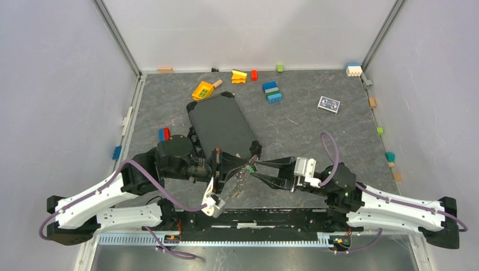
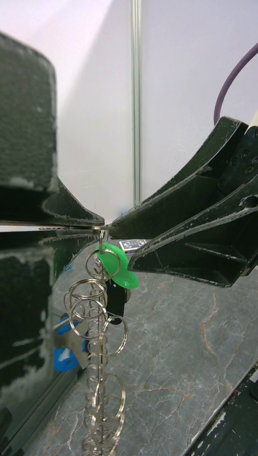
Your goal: Remove the keys from the keyring
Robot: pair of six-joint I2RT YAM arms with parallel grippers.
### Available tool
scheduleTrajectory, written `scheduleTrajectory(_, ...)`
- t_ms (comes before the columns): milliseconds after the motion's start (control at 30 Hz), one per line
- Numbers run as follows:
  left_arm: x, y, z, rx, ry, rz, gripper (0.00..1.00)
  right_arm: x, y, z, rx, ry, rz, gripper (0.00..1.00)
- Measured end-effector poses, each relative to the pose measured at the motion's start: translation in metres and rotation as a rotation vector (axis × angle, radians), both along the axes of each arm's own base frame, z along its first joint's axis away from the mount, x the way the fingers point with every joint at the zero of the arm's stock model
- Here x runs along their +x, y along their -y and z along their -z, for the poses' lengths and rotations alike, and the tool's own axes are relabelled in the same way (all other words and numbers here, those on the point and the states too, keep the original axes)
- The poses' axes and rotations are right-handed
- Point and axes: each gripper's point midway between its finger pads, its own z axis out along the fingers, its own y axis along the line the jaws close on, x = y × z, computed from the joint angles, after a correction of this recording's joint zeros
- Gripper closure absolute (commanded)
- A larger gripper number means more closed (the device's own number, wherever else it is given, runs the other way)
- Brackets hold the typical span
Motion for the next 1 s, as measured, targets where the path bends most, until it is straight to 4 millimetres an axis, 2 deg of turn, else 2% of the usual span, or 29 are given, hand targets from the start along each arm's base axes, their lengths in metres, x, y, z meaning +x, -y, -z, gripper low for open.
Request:
scheduleTrajectory(233,0.000,0.000,0.000,0.000,0.000,0.000,0.98,0.003,-0.008,0.017,-0.053,-0.017,0.000,0.51)
scheduleTrajectory(733,0.000,-0.001,0.003,0.011,-0.004,0.000,0.98,0.009,-0.009,0.032,-0.107,-0.031,0.034,0.75)
scheduleTrajectory(933,0.000,-0.001,0.006,0.020,-0.008,-0.002,0.98,0.012,-0.007,0.035,-0.125,-0.024,0.053,0.77)
scheduleTrajectory(1000,0.000,-0.001,0.006,0.020,-0.008,-0.002,0.98,0.013,-0.006,0.035,-0.127,-0.023,0.058,0.73)
